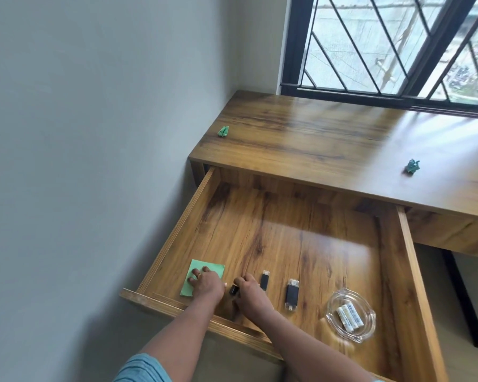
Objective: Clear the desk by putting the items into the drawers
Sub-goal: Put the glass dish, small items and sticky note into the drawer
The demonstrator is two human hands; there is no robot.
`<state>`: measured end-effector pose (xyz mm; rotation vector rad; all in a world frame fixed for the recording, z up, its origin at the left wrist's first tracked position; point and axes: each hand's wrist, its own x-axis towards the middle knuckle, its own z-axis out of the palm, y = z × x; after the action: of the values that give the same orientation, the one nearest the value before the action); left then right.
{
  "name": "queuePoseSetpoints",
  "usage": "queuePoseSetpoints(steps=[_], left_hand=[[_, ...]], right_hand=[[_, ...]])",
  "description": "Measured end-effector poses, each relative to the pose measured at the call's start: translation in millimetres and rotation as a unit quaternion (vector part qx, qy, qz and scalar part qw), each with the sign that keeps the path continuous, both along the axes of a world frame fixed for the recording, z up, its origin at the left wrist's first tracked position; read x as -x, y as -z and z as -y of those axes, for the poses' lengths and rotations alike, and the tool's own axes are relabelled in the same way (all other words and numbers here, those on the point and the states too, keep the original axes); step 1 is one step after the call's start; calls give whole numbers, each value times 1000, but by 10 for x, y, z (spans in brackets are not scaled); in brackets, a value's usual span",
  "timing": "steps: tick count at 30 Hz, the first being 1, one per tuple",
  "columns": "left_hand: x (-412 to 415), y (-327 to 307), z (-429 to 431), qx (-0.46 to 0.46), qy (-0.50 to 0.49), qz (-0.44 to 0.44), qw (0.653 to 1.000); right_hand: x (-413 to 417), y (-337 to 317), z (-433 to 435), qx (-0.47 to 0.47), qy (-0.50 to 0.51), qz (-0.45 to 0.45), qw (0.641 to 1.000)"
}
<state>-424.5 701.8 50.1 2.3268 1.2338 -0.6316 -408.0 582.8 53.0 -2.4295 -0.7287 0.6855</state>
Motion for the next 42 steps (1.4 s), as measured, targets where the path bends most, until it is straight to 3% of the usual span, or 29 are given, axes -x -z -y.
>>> queuePoseSetpoints(steps=[8,13,16,18,20,24,26,28,31,42], left_hand=[[93,-33,35,-24,15,24,999],[177,-289,107,-63,137,115,982],[337,-481,115,-36,338,213,916],[453,-528,114,-39,467,205,859],[554,-506,137,-48,551,221,803],[799,-341,125,-129,635,275,710],[884,-313,149,-134,654,280,690],[898,-299,146,-143,657,289,681],[875,-298,152,-157,637,291,696],[277,-301,56,-155,638,264,706]], right_hand=[[126,-195,239,-57,45,54,996],[271,-323,553,-62,0,106,992],[396,-367,826,-33,-64,161,984],[514,-359,988,-10,-97,196,976],[611,-300,1138,-45,-141,269,952],[700,-213,1318,-77,-229,407,881],[705,-174,1345,-99,-268,440,851],[705,-121,1334,-111,-296,445,838],[675,-85,1317,-124,-312,451,827],[58,-76,1212,-124,-300,453,830]])
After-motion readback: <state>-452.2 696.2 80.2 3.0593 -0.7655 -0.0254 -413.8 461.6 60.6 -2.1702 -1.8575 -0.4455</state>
